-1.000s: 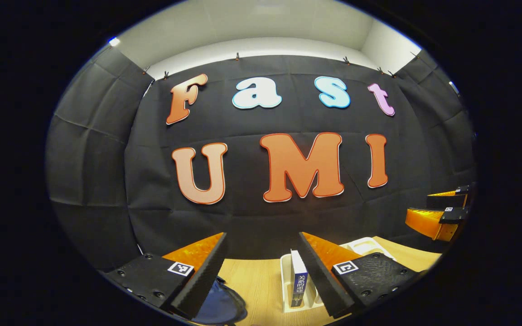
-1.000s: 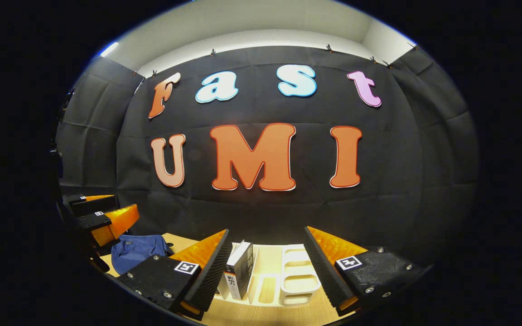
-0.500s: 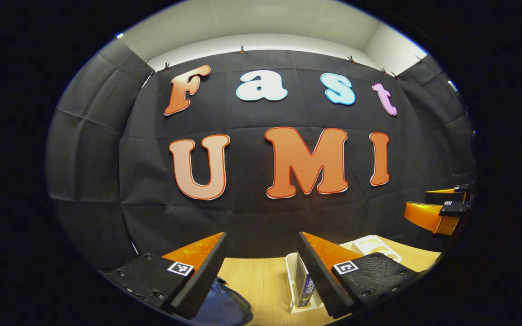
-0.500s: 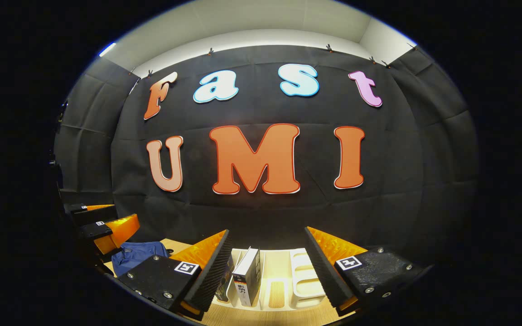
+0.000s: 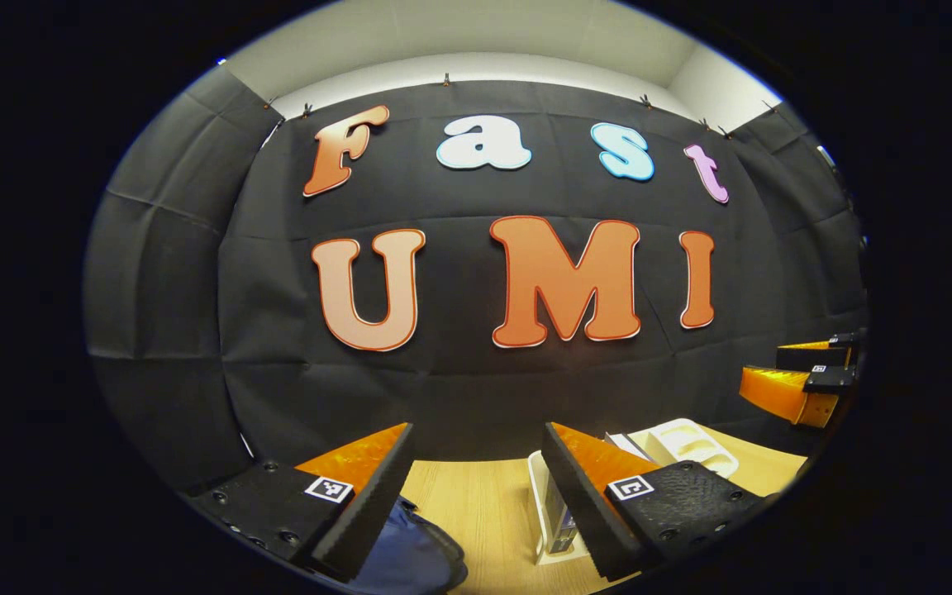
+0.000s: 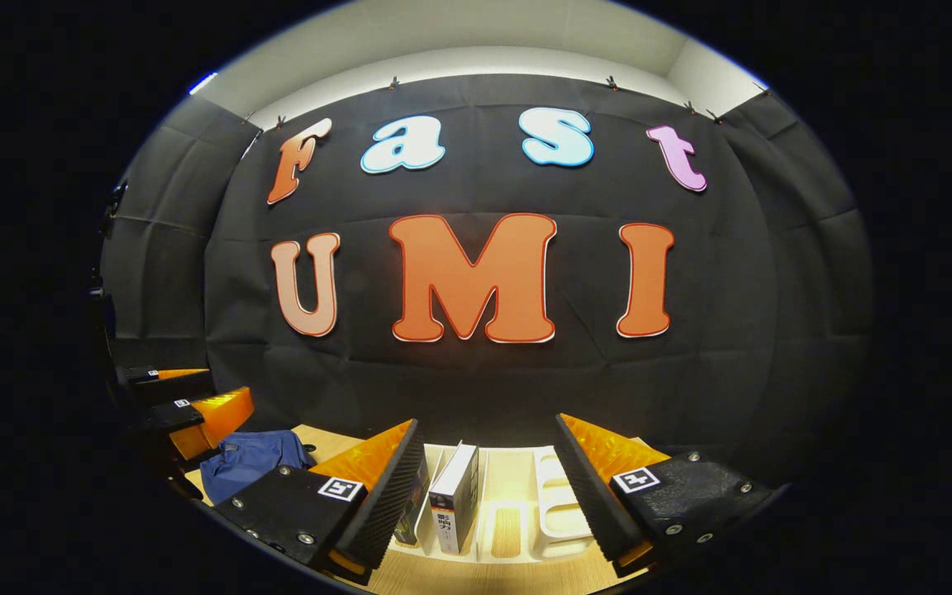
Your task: Open the schoolbag, grab two books from the bookshelf and put them into the schoolbag.
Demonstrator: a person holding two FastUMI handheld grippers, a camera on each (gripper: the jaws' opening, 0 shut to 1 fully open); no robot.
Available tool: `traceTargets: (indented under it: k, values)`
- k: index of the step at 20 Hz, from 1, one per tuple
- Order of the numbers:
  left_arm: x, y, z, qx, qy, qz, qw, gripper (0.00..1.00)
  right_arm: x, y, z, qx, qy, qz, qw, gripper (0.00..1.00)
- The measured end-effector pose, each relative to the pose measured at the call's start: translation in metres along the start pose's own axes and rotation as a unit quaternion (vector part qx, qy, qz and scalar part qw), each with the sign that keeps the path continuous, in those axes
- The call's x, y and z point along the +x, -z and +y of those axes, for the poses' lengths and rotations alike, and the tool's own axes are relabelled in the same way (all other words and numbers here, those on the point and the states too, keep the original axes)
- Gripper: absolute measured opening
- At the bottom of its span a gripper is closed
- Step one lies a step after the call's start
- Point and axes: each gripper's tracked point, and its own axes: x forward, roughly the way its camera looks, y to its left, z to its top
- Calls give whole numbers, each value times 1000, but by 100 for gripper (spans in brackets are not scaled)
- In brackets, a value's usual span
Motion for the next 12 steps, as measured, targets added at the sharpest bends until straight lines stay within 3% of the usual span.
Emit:
traceTargets:
  k: [1,5,12]
  values:
    - [0,3,1,3,-1,3,1000,99,1,2,1,-1,-2,3,1000,94]
    - [0,17,4,9,-2,21,1000,92,2,8,2,-3,-5,12,1000,94]
    - [-1,36,6,24,2,42,999,99,2,14,3,-2,-1,21,1000,94]
